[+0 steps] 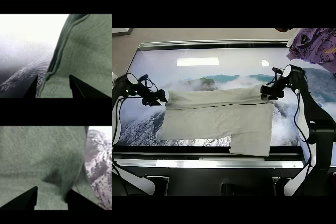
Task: Fold the clothes and pants, and hang the long-sleeved shirts on hangers.
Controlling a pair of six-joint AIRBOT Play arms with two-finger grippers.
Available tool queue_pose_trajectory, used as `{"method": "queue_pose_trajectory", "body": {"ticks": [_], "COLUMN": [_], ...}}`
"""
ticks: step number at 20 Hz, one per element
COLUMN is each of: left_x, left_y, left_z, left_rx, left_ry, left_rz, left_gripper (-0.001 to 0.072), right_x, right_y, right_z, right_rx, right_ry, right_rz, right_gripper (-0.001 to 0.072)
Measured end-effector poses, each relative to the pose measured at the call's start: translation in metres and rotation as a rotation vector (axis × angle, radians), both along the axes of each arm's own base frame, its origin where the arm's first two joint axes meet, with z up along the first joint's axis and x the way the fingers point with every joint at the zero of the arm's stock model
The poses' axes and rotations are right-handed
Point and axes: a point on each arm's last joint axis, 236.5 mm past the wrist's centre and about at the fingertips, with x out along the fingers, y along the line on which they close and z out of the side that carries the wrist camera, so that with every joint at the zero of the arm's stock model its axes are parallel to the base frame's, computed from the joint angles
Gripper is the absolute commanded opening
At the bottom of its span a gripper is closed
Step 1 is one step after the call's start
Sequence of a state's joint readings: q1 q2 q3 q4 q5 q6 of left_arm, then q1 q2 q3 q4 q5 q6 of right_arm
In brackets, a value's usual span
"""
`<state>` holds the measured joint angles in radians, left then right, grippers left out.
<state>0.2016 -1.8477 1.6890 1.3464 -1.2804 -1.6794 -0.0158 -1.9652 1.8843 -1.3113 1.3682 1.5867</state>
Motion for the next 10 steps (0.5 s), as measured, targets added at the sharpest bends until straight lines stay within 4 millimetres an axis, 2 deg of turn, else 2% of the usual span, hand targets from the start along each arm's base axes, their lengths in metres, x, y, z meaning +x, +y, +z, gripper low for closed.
{"method": "queue_pose_trajectory", "body": {"ticks": [2, 4, 6, 7, 9, 10], "left_x": [0.007, -0.001, -0.029, -0.051, -0.097, -0.118], "left_y": [0.011, 0.033, 0.053, 0.063, 0.072, 0.071], "left_z": [0.035, 0.071, 0.092, 0.096, 0.092, 0.086], "left_rx": [0.006, 0.034, 0.042, 0.044, 0.019, -0.008], "left_ry": [-0.076, -0.13, -0.132, -0.119, -0.091, -0.083], "left_rz": [0.028, 0.065, 0.103, 0.132, 0.2, 0.23], "left_gripper": [0.0474, 0.0474, 0.0474, 0.0474, 0.0475, 0.0474], "right_x": [-0.006, -0.012, -0.029, -0.041, -0.075, -0.096], "right_y": [-0.002, -0.017, -0.04, -0.052, -0.072, -0.075], "right_z": [0.021, 0.049, 0.071, 0.077, 0.076, 0.072], "right_rx": [-0.003, 0.005, 0.053, 0.088, 0.175, 0.227], "right_ry": [-0.02, -0.055, -0.068, -0.064, -0.038, -0.017], "right_rz": [0.034, 0.033, -0.004, -0.029, -0.092, -0.121], "right_gripper": [0.0429, 0.0429, 0.0429, 0.0429, 0.0429, 0.0429]}}
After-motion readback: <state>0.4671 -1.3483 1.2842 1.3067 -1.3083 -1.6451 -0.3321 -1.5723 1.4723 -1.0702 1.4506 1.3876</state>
